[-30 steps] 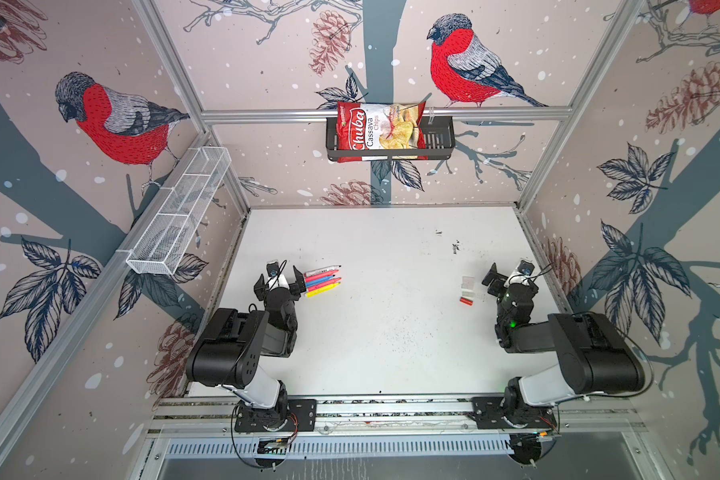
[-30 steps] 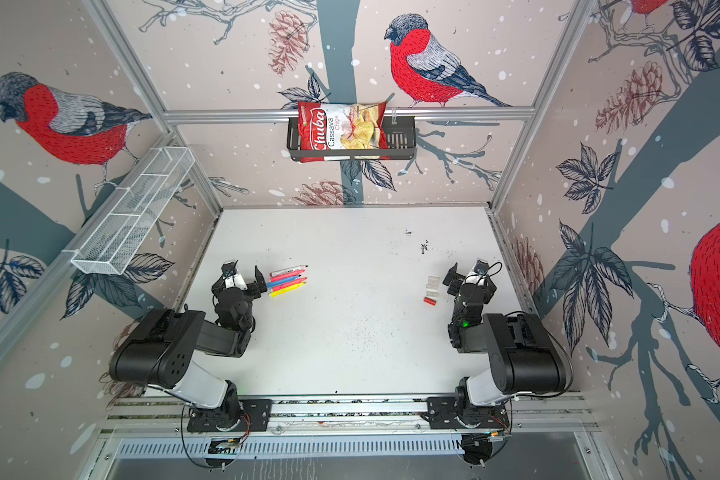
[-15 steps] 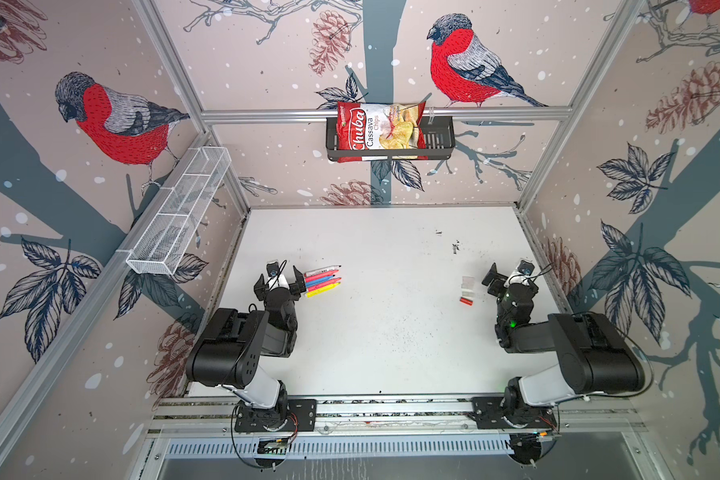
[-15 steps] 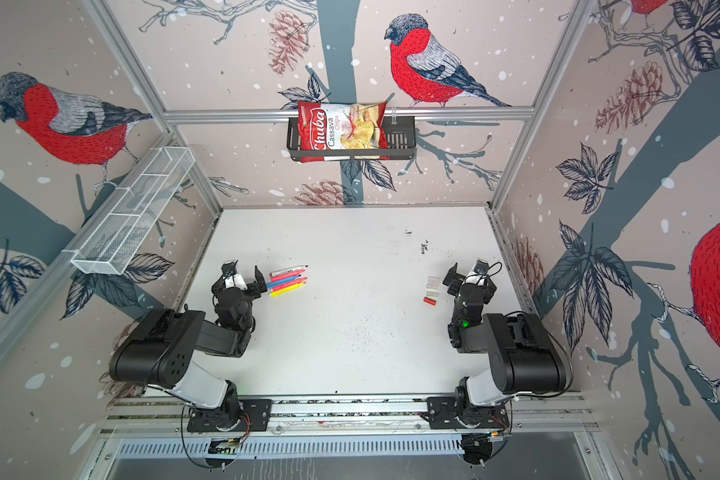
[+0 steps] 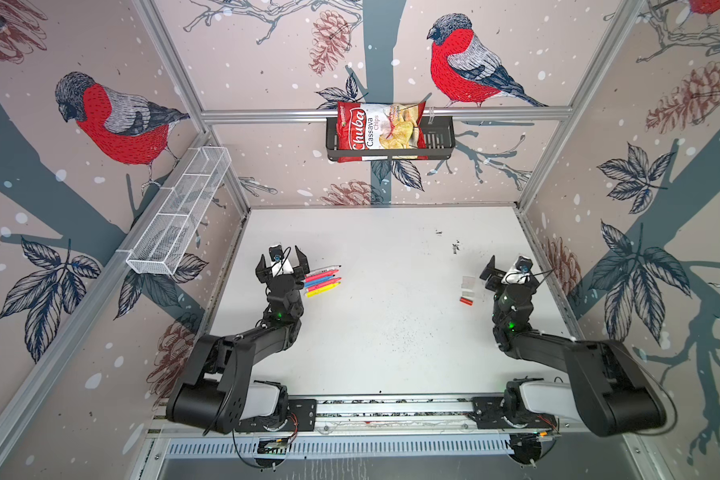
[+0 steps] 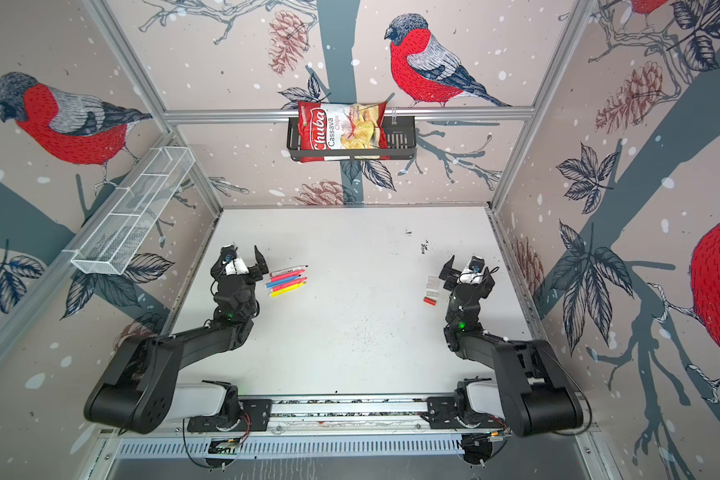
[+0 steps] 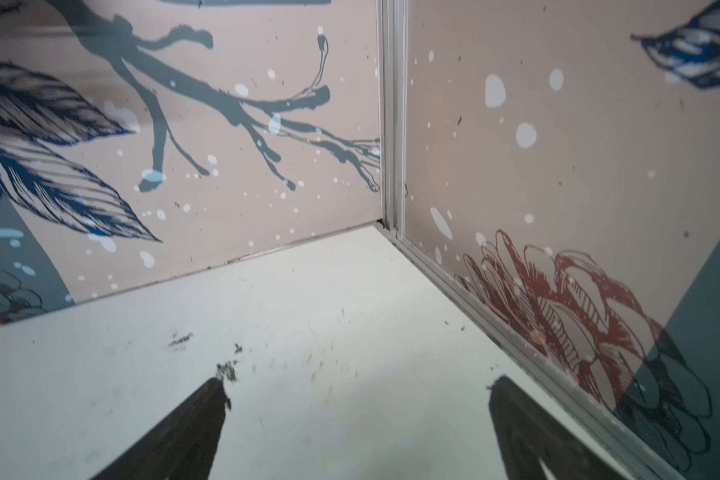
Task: Insert the pens into the pen caps
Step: 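Move the left gripper over the markers while the right gripper moves toward the caps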
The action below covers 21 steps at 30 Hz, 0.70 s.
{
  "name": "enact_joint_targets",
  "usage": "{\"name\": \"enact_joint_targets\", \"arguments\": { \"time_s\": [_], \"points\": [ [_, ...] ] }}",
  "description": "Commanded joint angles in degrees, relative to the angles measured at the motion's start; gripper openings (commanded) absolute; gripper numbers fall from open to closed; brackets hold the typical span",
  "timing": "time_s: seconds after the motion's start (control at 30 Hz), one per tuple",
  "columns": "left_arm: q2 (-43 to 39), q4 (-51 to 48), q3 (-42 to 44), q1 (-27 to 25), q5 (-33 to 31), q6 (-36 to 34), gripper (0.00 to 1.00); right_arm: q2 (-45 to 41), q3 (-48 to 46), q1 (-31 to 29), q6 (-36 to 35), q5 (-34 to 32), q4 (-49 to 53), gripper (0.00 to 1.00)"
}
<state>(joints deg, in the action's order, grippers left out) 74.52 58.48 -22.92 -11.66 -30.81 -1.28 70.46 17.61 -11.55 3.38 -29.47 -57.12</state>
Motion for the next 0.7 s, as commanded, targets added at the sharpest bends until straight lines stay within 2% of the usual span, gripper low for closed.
{"name": "enact_joint_targets", "arguments": {
  "time_s": [0.0,0.03,0.07,0.1,0.17,0.27,0.37,0.47,0.57,0.67],
  "points": [
    [-4.15,-19.52,-6.34,-1.61,2.19,3.56,0.96,-5.31,7.87,-0.37,5.31,-1.08,22.41,0.99],
    [-5.11,-24.54,-8.57,-2.14,4.24,5.41,0.96,-6.34,9.47,-0.40,8.68,-1.13,24.26,1.00],
    [-5.95,-29.22,-10.68,-2.72,6.60,7.98,0.96,-7.31,11.22,-0.25,16.69,-2.74,27.90,0.99],
    [-6.50,-33.26,-12.19,-3.36,8.71,9.95,0.96,-8.32,13.70,0.53,22.29,-1.26,34.96,1.00],
    [-7.09,-42.62,-15.60,-5.36,12.78,13.67,0.96,-9.58,18.12,4.58,21.58,17.60,42.54,0.99],
    [-6.88,-55.46,-20.25,-8.91,16.51,15.43,0.96,-10.96,21.12,3.79,21.04,23.37,47.42,1.00],
    [-6.34,-66.38,-23.64,-9.43,21.99,19.63,0.95,-12.86,21.54,2.04,19.13,27.39,48.37,0.99],
    [-7.11,-64.05,-19.59,-9.31,26.48,21.84,0.94,-13.26,22.52,0.69,18.54,31.99,50.37,0.99],
    [-5.57,-65.05,-19.08,-8.64,23.22,23.18,0.91,-11.69,24.46,-0.84,17.71,36.50,52.40,0.99],
    [-3.39,-64.17,-19.78,-7.03,22.84,23.74,0.88,-9.80,27.24,-2.95,15.94,37.27,55.88,0.99]
  ]
}}
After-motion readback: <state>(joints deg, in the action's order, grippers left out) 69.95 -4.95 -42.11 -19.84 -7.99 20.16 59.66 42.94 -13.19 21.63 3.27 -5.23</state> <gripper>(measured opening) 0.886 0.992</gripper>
